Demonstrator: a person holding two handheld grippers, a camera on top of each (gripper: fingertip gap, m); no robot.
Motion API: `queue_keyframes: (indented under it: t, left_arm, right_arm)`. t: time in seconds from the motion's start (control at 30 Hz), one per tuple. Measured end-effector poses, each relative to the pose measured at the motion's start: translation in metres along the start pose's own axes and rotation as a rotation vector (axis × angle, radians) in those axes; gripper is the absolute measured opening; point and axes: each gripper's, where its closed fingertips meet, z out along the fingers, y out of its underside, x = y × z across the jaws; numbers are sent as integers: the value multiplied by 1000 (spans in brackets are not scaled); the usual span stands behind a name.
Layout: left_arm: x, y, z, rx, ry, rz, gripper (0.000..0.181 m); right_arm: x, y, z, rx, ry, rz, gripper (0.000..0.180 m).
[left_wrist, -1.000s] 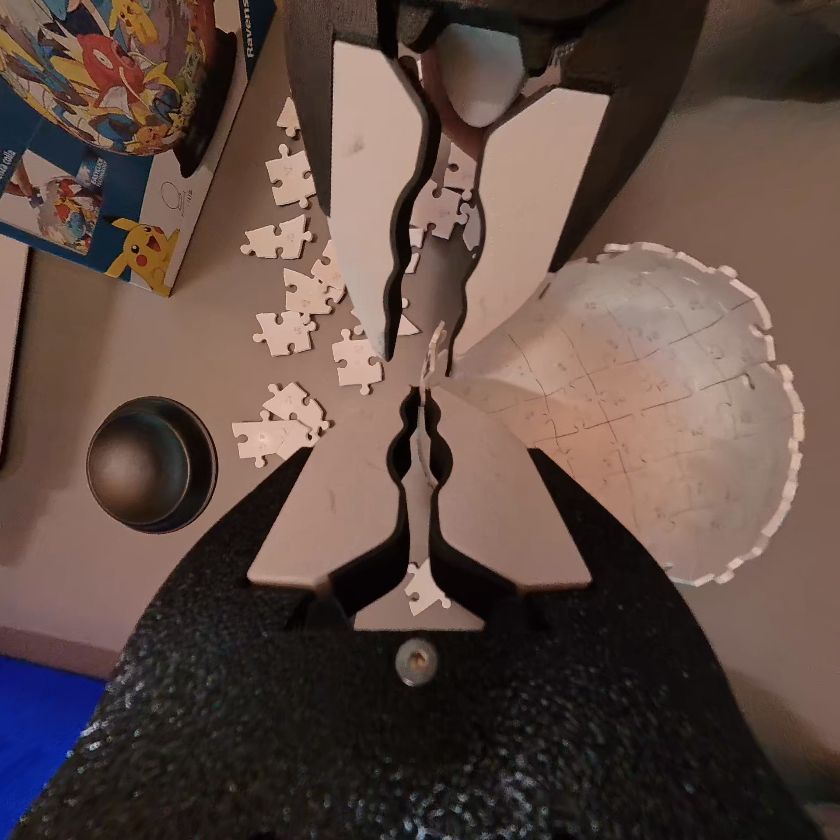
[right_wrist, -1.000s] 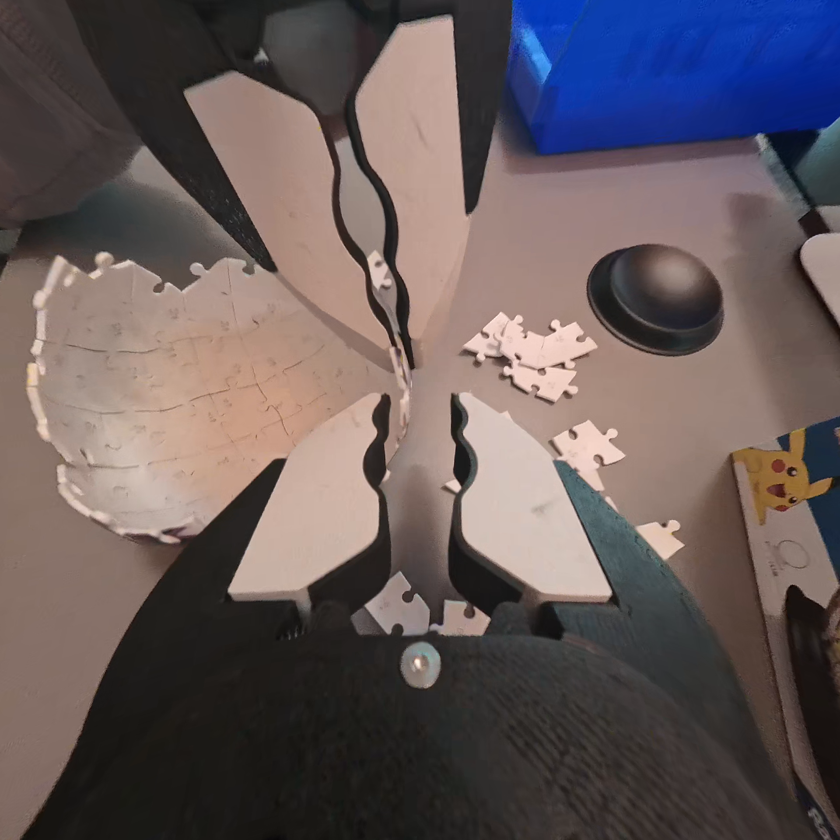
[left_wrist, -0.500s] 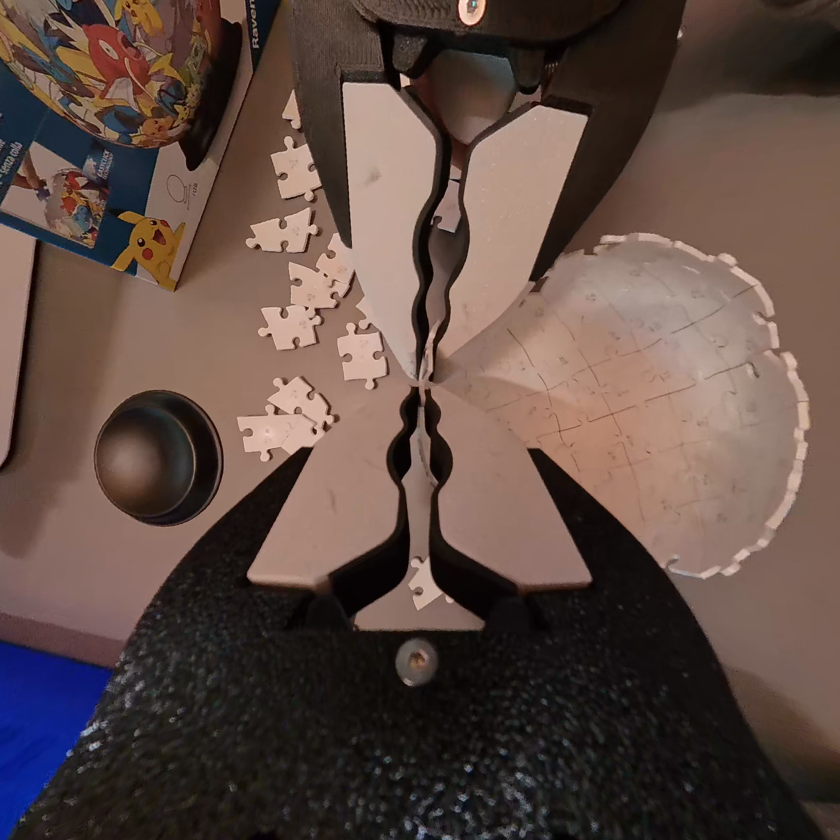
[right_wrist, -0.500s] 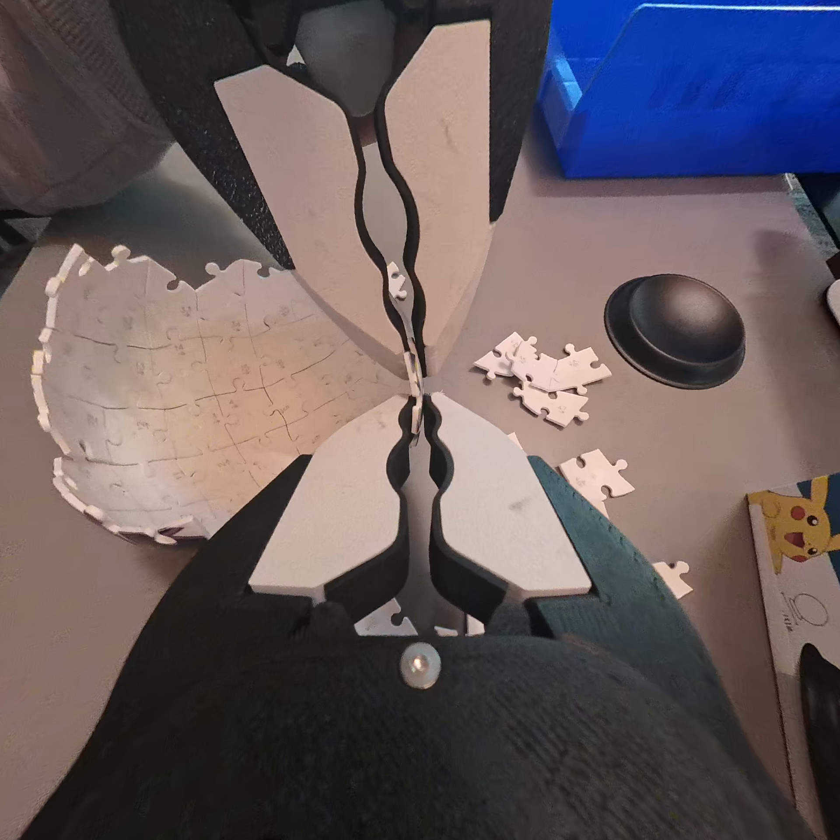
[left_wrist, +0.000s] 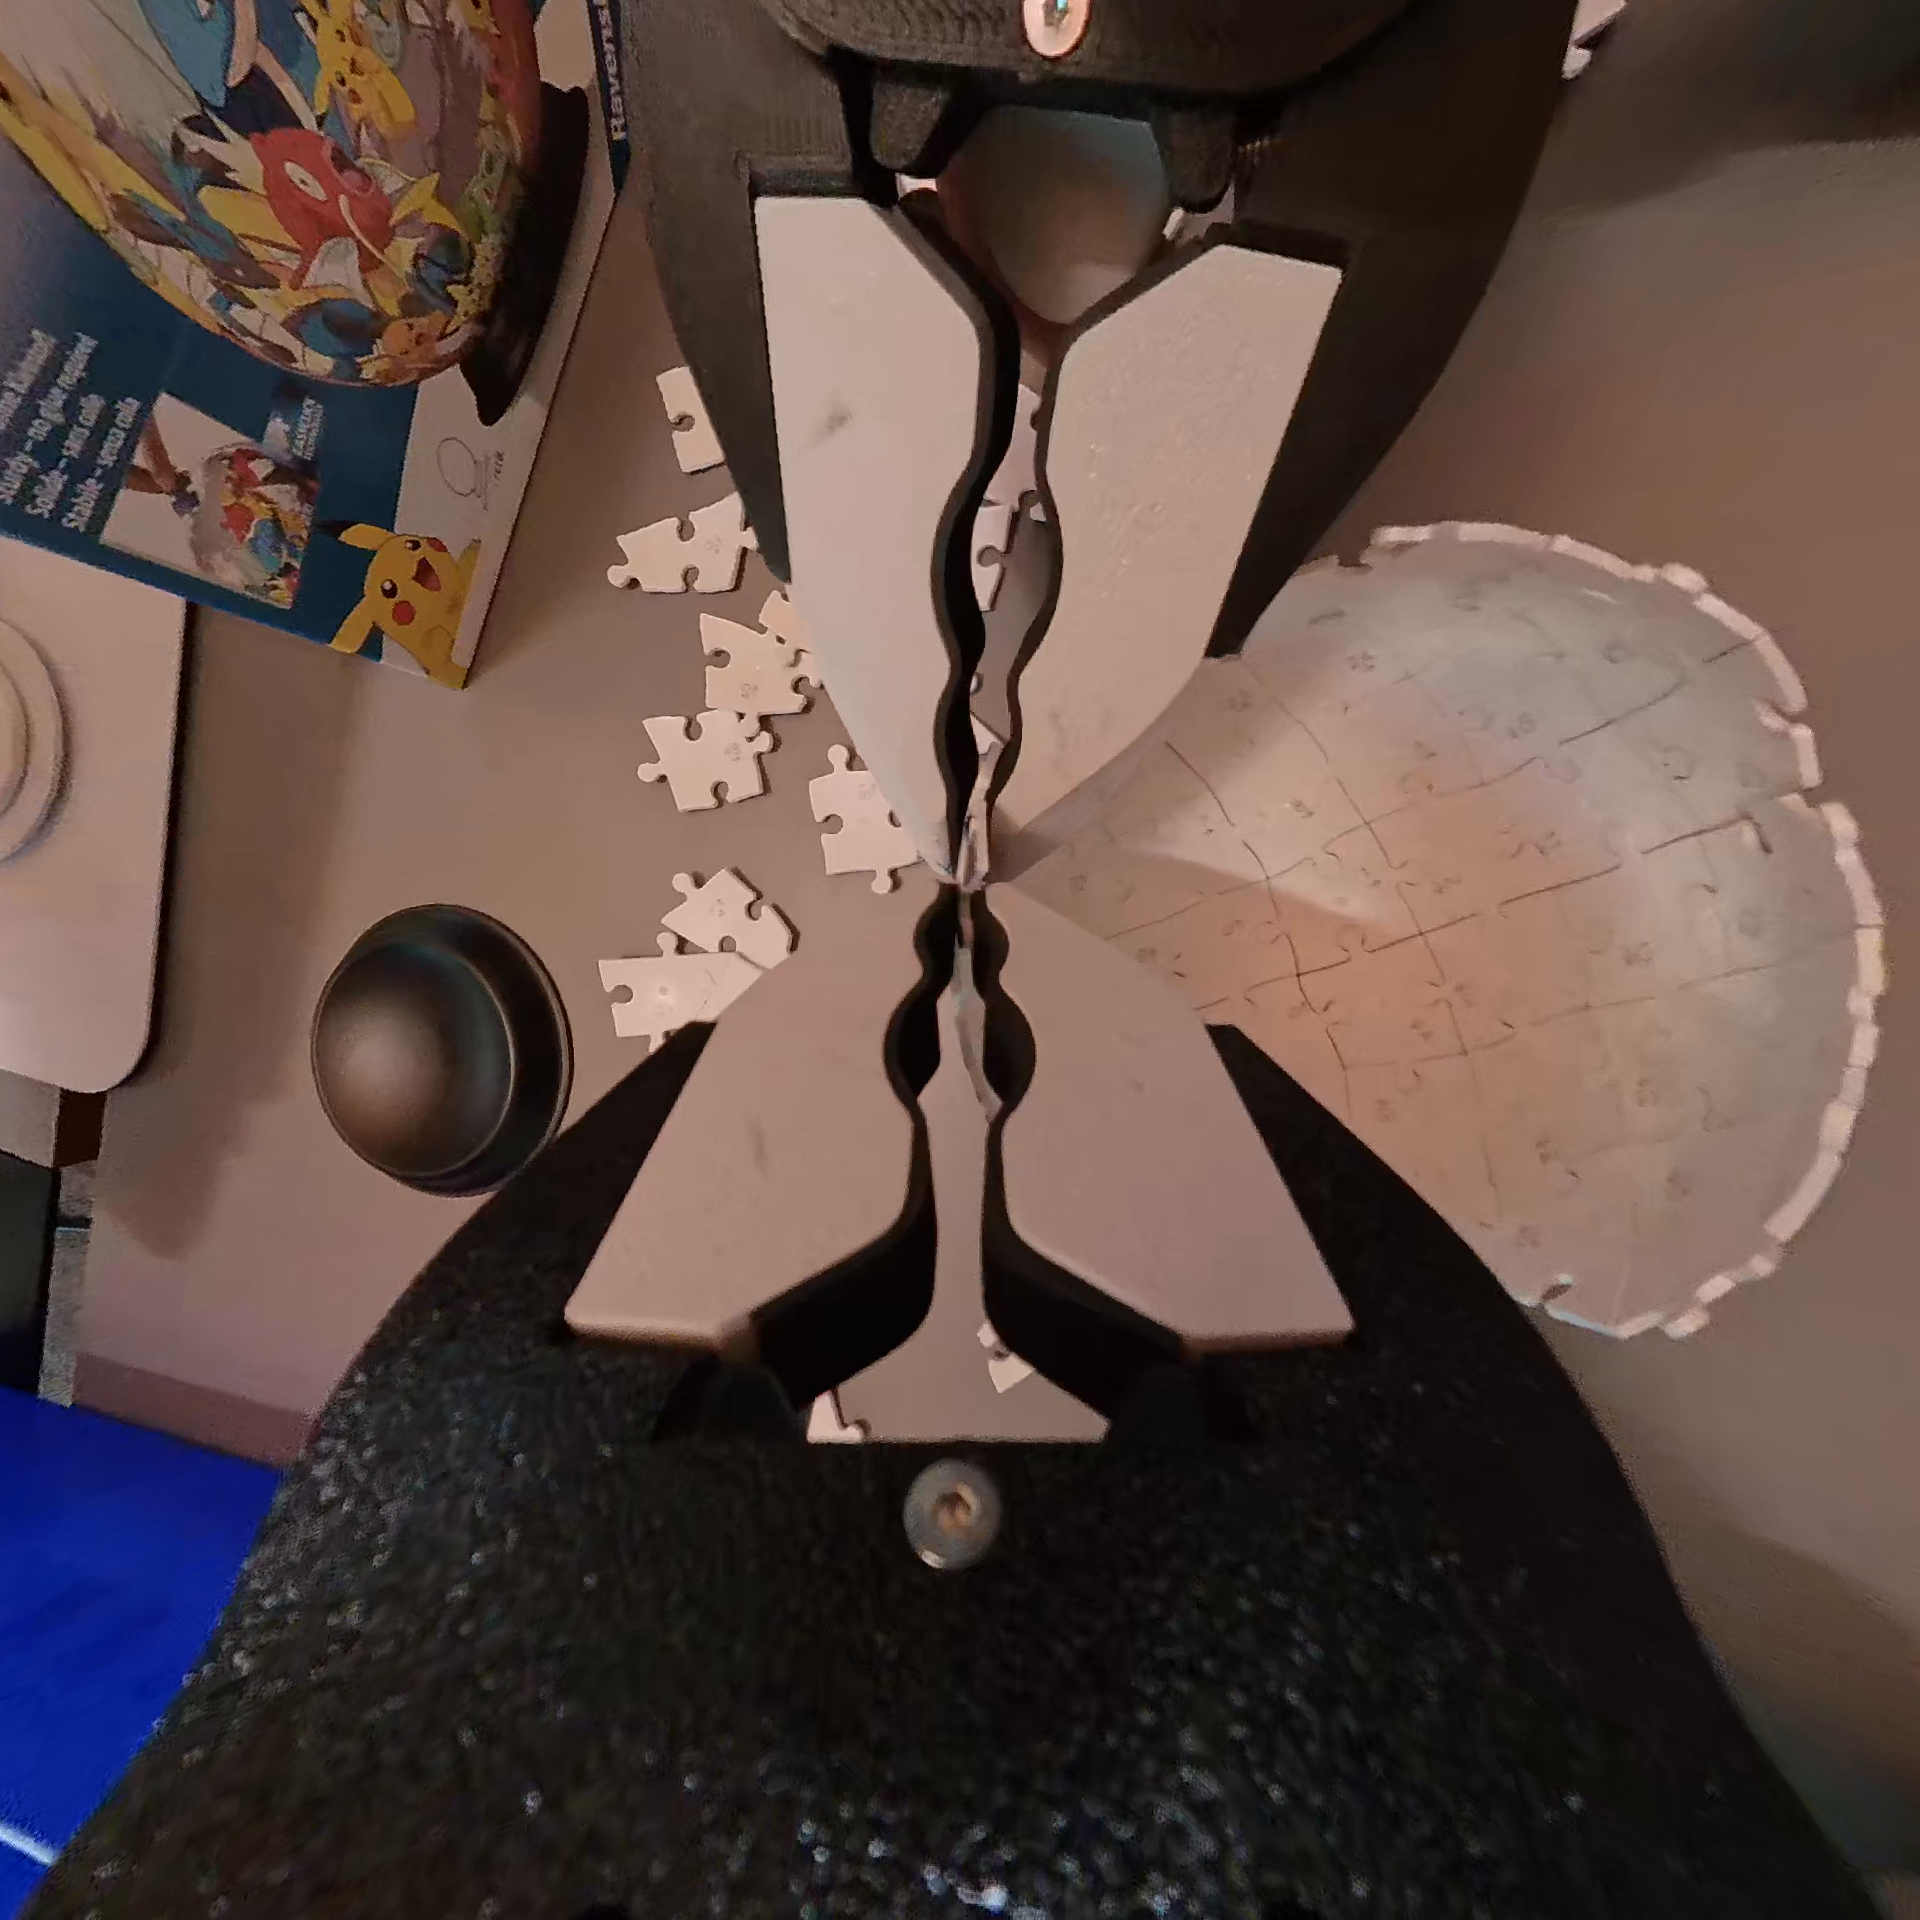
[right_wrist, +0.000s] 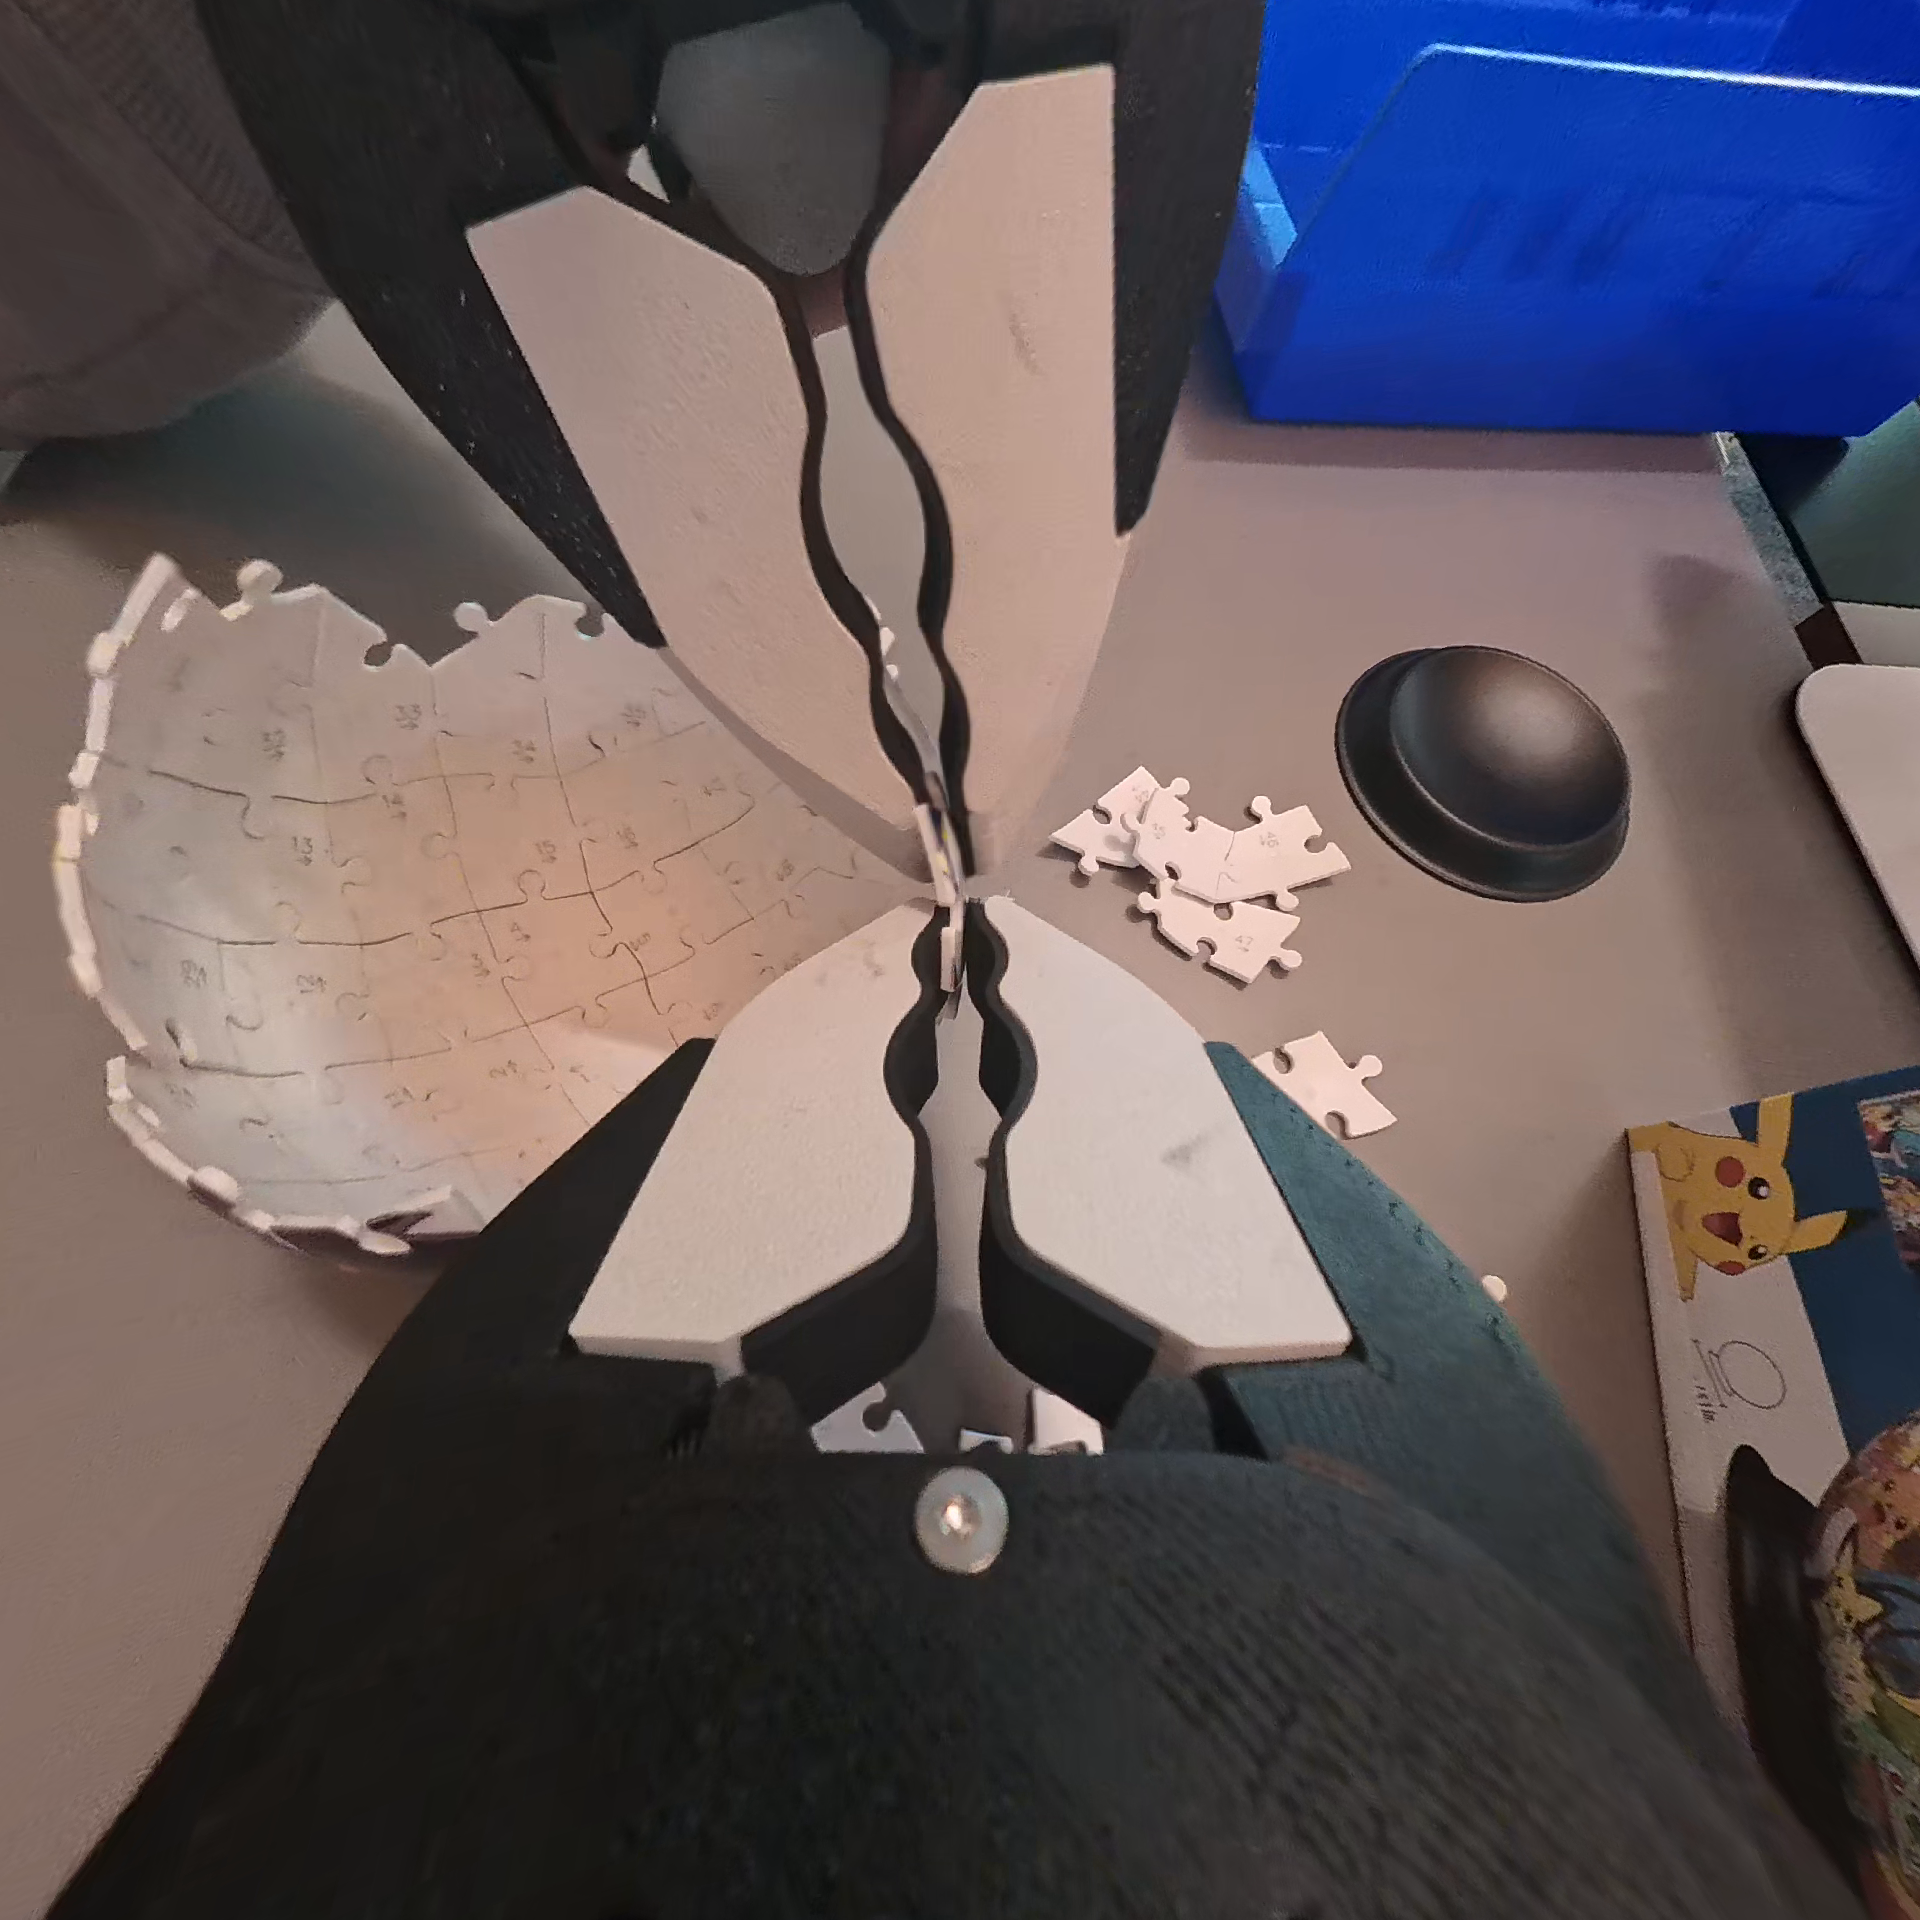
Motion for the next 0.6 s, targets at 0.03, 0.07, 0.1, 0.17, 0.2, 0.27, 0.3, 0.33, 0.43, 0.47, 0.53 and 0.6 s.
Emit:
queue_keyframes:
  t: [0.03, 0.07, 0.1, 0.17, 0.2, 0.27, 0.3, 0.33, 0.43, 0.47, 0.53, 0.6]
  left_arm:
    - [0, -1, 0, 1, 0, 5, 2]
    - [1, -1, 0, 1, 0, 5, 2]
    - [1, -3, 0, 3, 1, 2, 2]
    - [1, -4, 0, 5, -4, 6, 2]
    - [1, -3, 0, 1, -8, 8, 2]
    - [1, -1, -1, -11, -11, 6, 2]
    - [0, -1, -1, -13, -10, 3, 2]
    - [0, -1, -1, -12, -9, 4, 2]
    - [1, -2, -1, -7, -6, 6, 2]
    - [1, -2, -1, -7, -7, 6, 2]
    - [1, -2, -1, -6, -9, 7, 2]
    - [1, -1, -1, -6, -5, 4, 2]
  right_arm:
    - [0, 0, -1, -1, 1, -6, 2]
    - [0, 1, -1, 0, -1, -14, 2]
    - [-1, 1, -2, 3, -2, -22, 2]
    - [-1, 1, -4, 3, -1, -32, 3]
    - [-1, 1, -5, 4, 5, -38, 4]
    - [1, 1, -6, 6, 15, -38, 10]
    - [0, 2, -6, 3, 7, -34, 12]
    - [0, 2, -7, 4, 4, -33, 13]
    - [1, 1, -5, 16, 11, -33, 17]
    - [0, 0, -4, 22, 9, -38, 15]
    - [0, -2, -3, 30, 12, -50, 3]
    - [0, -2, -3, 26, 11, -56, 3]
